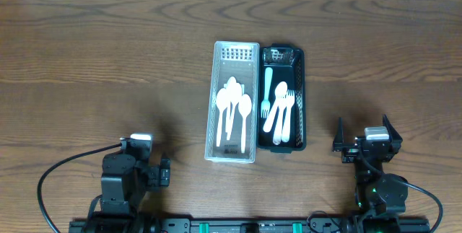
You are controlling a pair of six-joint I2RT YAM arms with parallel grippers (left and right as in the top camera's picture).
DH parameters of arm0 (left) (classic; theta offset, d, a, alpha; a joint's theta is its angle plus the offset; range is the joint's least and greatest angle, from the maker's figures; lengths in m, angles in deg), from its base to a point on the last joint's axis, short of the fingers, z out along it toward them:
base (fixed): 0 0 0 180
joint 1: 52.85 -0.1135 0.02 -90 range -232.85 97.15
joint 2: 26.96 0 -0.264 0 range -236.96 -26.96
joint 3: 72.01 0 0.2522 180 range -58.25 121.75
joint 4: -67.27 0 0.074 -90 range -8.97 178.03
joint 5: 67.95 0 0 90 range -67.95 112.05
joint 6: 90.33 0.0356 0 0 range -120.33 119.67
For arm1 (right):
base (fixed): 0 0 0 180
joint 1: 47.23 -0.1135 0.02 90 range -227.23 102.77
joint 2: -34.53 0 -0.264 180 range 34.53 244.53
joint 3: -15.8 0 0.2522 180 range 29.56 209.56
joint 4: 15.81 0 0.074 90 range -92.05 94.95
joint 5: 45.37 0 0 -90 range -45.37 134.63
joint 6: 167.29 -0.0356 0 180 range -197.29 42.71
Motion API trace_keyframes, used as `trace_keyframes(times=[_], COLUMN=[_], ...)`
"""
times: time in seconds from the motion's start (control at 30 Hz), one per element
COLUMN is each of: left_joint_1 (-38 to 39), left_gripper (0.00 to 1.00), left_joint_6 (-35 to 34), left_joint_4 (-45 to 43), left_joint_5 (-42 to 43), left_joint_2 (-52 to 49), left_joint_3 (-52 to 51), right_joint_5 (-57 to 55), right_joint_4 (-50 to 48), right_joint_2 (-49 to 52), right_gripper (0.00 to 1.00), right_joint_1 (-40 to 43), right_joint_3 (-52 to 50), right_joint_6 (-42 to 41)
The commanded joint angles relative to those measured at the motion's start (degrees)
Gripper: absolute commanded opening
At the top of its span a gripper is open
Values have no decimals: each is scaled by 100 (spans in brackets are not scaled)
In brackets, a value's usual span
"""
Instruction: Pack container
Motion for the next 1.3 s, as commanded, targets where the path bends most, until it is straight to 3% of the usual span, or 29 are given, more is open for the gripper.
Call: trace_keyframes(times=[0.0, 0.27, 0.47, 0.57, 0.73, 0.87, 1.27], left_joint_1=[17, 17, 17, 17, 11, -33, -210], left_gripper=[98, 98, 98, 98, 98, 98, 98], left_joint_6=[70, 70, 68, 70, 74, 96, 264], left_joint_4=[0, 2, -212, -1067, -3268, -4168, -4065], left_joint_5=[13, 13, 149, 212, 208, 205, 131], left_joint_2=[4, 22, 824, 1335, 1703, 1716, 1716], left_joint_3=[2, 2, -26, -236, -1056, -1690, -2227], right_joint_5=[46, 44, 46, 44, 46, 46, 46], right_joint_4=[22, 22, 22, 22, 22, 22, 22], right_joint_2=[-37, -37, -37, -37, -37, -37, -37], right_gripper=[99, 99, 99, 99, 99, 99, 99], right_joint_1=[-55, -55, -55, -55, -55, -55, -55], right_joint_3=[-20, -20, -20, -20, -20, -20, -20], right_joint_6=[42, 42, 42, 42, 42, 42, 42])
